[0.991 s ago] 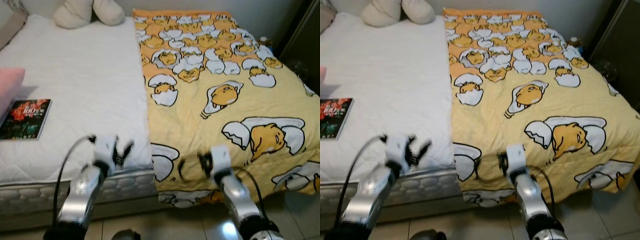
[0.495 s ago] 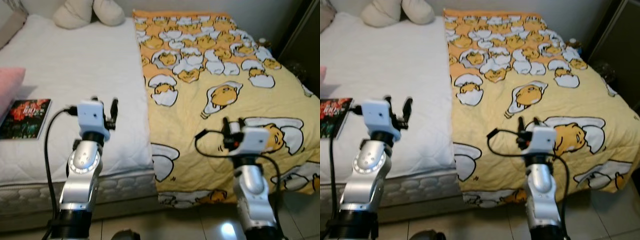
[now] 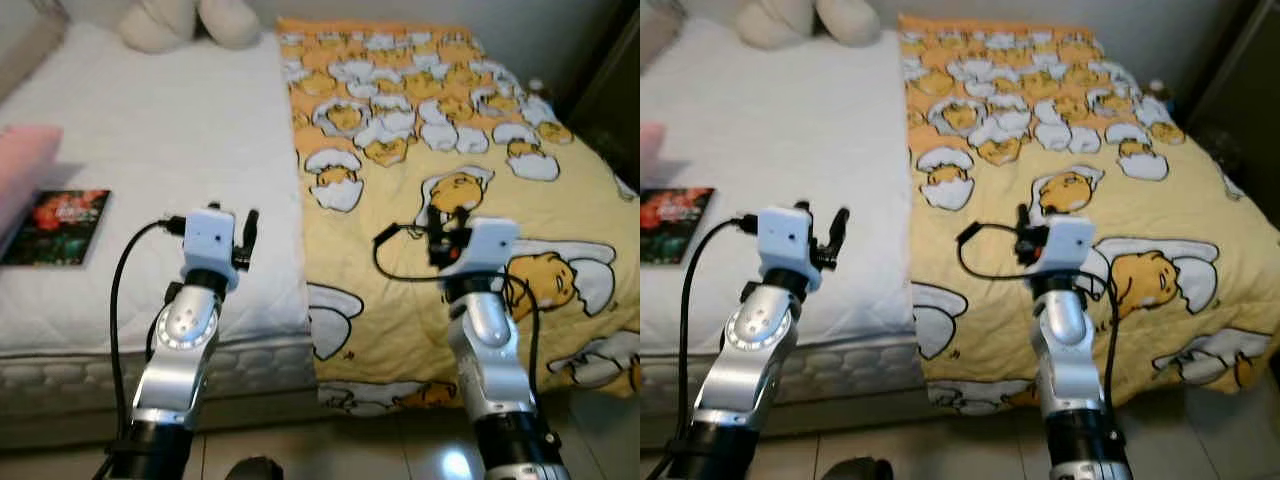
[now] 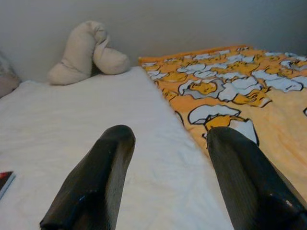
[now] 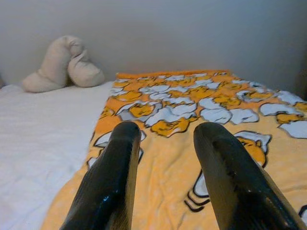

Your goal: Clean up the room

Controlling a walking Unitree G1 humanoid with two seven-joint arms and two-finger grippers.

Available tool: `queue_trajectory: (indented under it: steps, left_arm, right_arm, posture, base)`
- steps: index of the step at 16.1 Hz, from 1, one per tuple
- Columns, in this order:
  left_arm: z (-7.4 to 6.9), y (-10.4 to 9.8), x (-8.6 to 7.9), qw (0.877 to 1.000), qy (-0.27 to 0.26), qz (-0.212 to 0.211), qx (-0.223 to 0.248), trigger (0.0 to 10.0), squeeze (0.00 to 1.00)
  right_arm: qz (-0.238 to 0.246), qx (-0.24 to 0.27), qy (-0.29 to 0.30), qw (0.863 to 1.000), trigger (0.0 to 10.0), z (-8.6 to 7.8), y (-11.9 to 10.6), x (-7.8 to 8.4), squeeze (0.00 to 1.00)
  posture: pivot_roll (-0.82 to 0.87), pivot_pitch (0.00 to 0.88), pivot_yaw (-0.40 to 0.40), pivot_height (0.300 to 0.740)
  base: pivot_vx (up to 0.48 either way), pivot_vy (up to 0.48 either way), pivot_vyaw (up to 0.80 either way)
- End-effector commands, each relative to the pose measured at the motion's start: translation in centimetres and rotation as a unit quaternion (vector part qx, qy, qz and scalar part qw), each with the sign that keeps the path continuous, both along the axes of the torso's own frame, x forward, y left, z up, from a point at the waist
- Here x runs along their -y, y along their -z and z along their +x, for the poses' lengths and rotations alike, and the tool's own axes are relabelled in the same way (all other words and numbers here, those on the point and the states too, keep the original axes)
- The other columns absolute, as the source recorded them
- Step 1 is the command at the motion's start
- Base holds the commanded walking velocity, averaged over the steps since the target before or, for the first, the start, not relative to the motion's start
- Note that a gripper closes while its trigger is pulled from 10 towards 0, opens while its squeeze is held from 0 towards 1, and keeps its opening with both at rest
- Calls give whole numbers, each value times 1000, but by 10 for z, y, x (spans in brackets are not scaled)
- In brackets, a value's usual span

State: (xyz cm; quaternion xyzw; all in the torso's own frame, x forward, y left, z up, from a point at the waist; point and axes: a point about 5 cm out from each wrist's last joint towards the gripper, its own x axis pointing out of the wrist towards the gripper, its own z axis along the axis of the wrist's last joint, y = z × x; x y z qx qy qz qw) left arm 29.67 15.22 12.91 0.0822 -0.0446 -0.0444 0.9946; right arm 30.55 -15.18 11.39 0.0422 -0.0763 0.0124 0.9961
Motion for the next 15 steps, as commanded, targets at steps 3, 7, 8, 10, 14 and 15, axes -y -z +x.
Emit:
queue_trajectory:
  steps: [3, 7, 8, 10, 14, 15]
  left_arm:
    - [5, -1, 0, 1000, 4, 0, -7, 10000, 0]
    - [2, 15, -16, 996, -63, -28, -61, 10000, 0]
    - [1, 17, -18, 995, -67, -23, -64, 10000, 0]
    - [-1, 20, -16, 996, -60, -14, -71, 10000, 0]
    - [2, 17, -15, 995, -60, -17, -72, 10000, 0]
    - [2, 16, -15, 996, -59, -12, -70, 10000, 0]
  right_arm:
    - [10, -37, -6, 999, 10000, -1, 13, 2, 0]
    - [40, -64, -17, 997, 10000, -5, 24, 2, 0]
    - [38, -66, -24, 997, 10000, -6, 25, 2, 0]
    - [41, -83, -47, 995, 10000, -8, 31, -2, 0]
    - [48, -94, -76, 992, 10000, -6, 33, -8, 0]
    - [47, -97, -80, 991, 10000, -7, 34, -9, 0]
  posture:
    - [17, 0, -30, 740]
    - [17, 0, -21, 740]
    - [18, 0, -21, 740]
    - [20, 0, -21, 740]
    - [23, 0, -21, 740]
    - [28, 0, -23, 740]
  base:
    - [0, 0, 687]
    - [0, 0, 652]
    - [0, 0, 625]
    - [0, 0, 616]
    - [0, 0, 602]
    - [0, 0, 587]
